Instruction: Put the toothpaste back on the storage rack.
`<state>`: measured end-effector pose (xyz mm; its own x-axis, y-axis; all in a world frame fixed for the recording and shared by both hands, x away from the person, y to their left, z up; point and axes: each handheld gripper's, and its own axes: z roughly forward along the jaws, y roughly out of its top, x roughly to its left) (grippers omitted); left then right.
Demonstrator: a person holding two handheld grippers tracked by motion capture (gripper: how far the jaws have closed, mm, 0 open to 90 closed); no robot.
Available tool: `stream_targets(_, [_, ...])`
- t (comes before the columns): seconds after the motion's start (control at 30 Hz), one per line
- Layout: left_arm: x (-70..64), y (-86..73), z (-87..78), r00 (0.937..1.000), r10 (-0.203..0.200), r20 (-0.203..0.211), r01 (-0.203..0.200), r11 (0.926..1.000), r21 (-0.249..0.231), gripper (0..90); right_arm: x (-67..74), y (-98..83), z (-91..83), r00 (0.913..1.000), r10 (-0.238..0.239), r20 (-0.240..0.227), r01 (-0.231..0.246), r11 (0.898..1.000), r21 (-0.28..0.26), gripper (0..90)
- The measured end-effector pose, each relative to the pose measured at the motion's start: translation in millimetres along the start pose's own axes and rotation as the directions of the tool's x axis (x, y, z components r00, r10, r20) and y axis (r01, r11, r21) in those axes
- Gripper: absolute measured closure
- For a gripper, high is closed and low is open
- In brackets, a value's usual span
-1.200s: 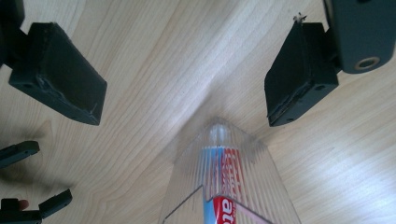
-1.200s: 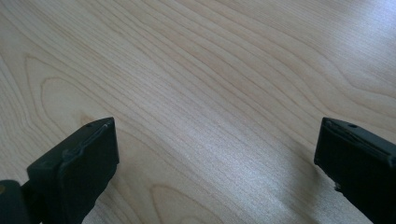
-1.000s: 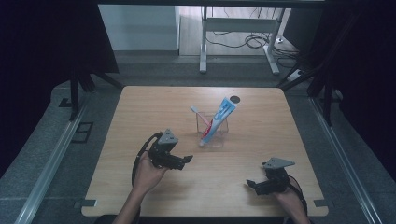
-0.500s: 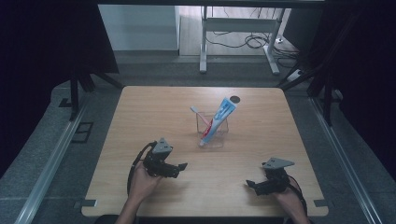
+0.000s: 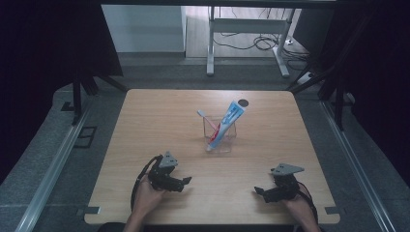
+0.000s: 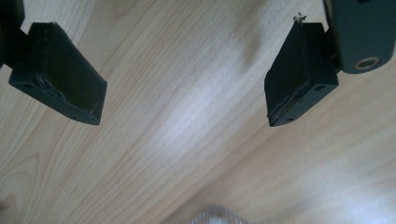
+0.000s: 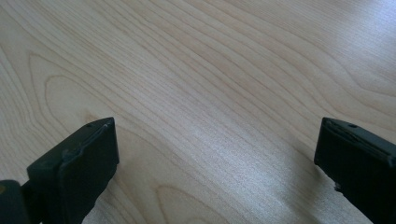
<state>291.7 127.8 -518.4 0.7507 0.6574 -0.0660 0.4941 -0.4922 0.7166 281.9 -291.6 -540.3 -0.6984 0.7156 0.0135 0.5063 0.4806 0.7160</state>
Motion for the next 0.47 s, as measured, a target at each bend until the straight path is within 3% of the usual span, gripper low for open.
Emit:
stream_targets(0.3, [-1.4, -6.4, 11.5, 0.9996, 0.027, -0.010, -0.027, 0.9988, 0.041, 13.2, 0.3, -0.3, 1.2, 1.0000, 0.001, -0.005, -0.001, 1.000, 0.003, 0.0])
stream_targets(0.47, [-1.6, -6.9, 13.1, 0.9997, 0.021, -0.009, -0.021, 0.9988, 0.045, 13.2, -0.1, -0.8, 1.7, 1.0000, 0.001, -0.001, -0.001, 1.000, 0.008, 0.0])
